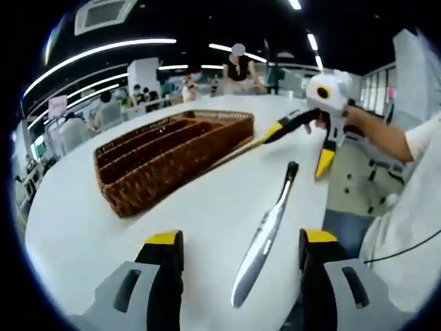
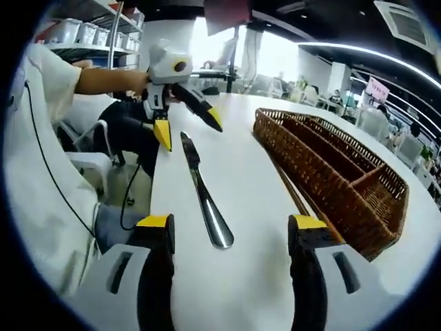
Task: Arrange the knives, forks, and spoons in their matching storage slots by inserting each utensil handle-first until every utensil is classified and aligned in the correct compartment
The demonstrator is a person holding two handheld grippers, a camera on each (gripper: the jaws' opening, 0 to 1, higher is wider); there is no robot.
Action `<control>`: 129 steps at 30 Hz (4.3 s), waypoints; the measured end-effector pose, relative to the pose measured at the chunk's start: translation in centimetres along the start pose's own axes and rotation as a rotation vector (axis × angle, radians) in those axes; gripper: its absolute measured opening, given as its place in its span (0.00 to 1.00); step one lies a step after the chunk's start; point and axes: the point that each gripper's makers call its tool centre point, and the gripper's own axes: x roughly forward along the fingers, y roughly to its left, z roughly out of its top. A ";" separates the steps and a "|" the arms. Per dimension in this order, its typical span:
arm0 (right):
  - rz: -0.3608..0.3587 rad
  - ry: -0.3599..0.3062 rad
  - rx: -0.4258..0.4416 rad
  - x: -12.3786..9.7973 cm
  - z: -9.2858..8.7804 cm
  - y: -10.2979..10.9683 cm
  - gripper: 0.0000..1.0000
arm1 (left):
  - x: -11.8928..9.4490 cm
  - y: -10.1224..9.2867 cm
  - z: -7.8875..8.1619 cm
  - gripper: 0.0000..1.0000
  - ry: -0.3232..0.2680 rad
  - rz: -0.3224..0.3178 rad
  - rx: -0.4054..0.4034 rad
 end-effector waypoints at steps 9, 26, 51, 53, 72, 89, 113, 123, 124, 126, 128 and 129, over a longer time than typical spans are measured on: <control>0.053 0.037 -0.004 1.2 -0.1 0.5 0.47 | 0.1 -0.7 -0.3 0.39 0.051 -0.053 0.054; 0.144 0.088 0.035 2.2 0.3 2.7 0.32 | 1.6 -2.1 -0.2 0.28 0.230 -0.200 0.136; 0.179 0.125 0.013 2.1 0.4 3.4 0.25 | 1.0 -3.8 -0.5 0.12 0.501 -0.219 0.296; 0.191 0.138 0.006 2.1 0.5 3.5 0.25 | 1.2 -3.0 -0.2 0.12 0.491 -0.207 0.337; 0.292 0.331 -0.083 5.0 1.7 4.4 0.08 | 1.2 -3.1 0.3 0.11 0.446 -0.060 0.640; 0.186 0.302 -0.190 5.5 2.4 2.3 0.07 | 1.5 -2.9 0.5 0.13 0.444 -0.084 0.626; 0.120 0.329 -0.303 5.0 2.3 3.6 0.07 | 1.7 -3.4 0.0 0.12 0.530 -0.182 0.411; 0.211 0.373 -0.226 5.0 2.1 3.8 0.08 | 1.3 -4.1 0.3 0.11 0.437 -0.046 0.575; 0.230 0.390 -0.188 4.9 1.9 4.0 0.08 | 1.3 -4.2 0.4 0.11 0.433 -0.039 0.584; 0.257 0.409 -0.140 4.9 1.8 4.4 0.08 | 1.3 -4.3 0.4 0.11 0.413 -0.007 0.647; 0.288 0.415 -0.104 5.0 1.8 4.6 0.08 | 1.3 -4.4 0.4 0.11 0.410 0.012 0.674; 0.304 0.420 -0.055 5.0 1.7 4.8 0.08 | 1.3 -4.4 0.4 0.11 0.408 0.019 0.690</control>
